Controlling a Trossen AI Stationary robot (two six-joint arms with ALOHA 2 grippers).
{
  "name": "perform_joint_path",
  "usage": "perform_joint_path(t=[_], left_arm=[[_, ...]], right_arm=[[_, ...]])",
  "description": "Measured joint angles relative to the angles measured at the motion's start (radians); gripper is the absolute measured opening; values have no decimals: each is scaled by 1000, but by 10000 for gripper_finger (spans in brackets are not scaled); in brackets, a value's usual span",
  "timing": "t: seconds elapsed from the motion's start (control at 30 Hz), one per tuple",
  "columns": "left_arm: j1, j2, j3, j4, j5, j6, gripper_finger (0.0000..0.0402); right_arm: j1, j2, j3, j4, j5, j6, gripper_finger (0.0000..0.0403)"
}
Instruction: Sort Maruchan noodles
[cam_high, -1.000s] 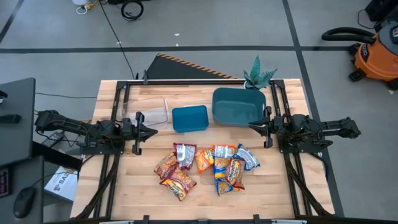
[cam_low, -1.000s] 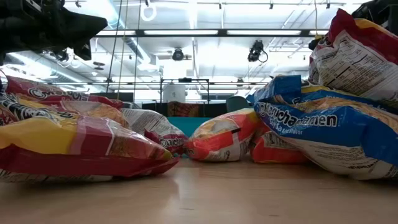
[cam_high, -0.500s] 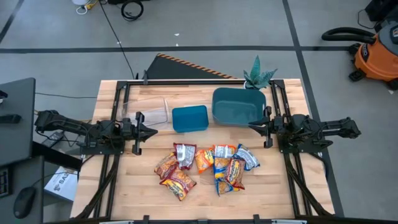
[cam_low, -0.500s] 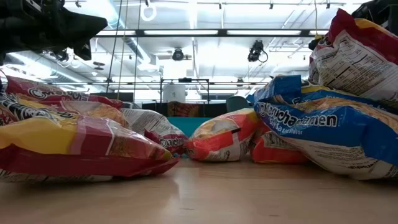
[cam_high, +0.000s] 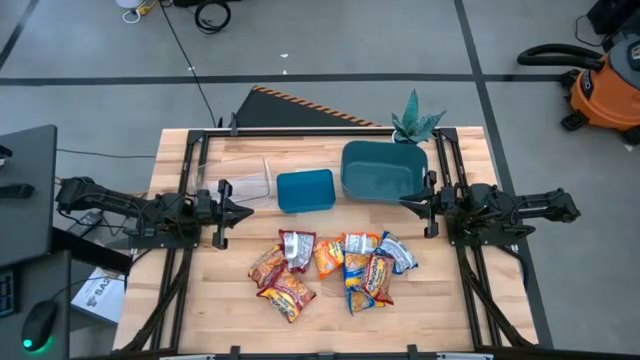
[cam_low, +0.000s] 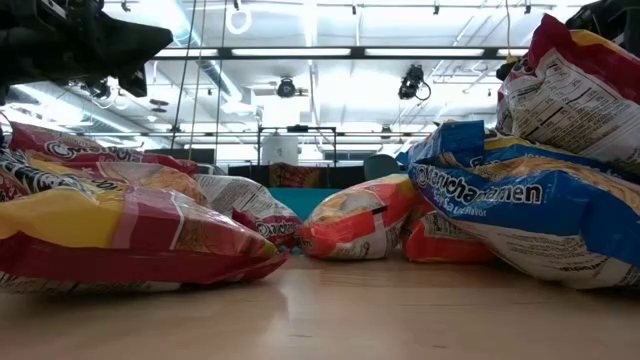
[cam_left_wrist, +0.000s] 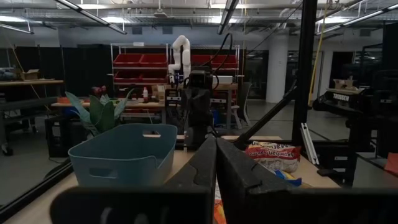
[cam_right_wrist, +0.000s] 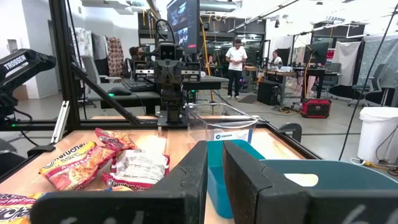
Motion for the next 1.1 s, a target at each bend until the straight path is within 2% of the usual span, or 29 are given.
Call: perform_joint_path(t=[0.13, 0.37, 0.5, 0.67, 0.8, 0.93, 1.1], left_arm=[[0, 0, 0, 0, 0, -20, 18], [0, 0, 0, 1, -1, -303, 18], [0, 0, 0, 11, -13, -410, 18], [0, 0, 0, 6, -10, -469, 18], [0, 0, 0, 7, 43, -554, 18], [0, 7, 4, -13, 134, -533, 18], [1, 101, 117, -252, 207, -559, 12]], right_arm=[[0, 0, 0, 0, 0, 0, 55], [0, 0, 0, 0, 0, 0, 55], [0, 0, 0, 0, 0, 0, 55], [0, 0, 0, 0, 0, 0, 55], [0, 0, 0, 0, 0, 0, 55], [0, 0, 0, 0, 0, 0, 55], [0, 0, 0, 0, 0, 0, 55]])
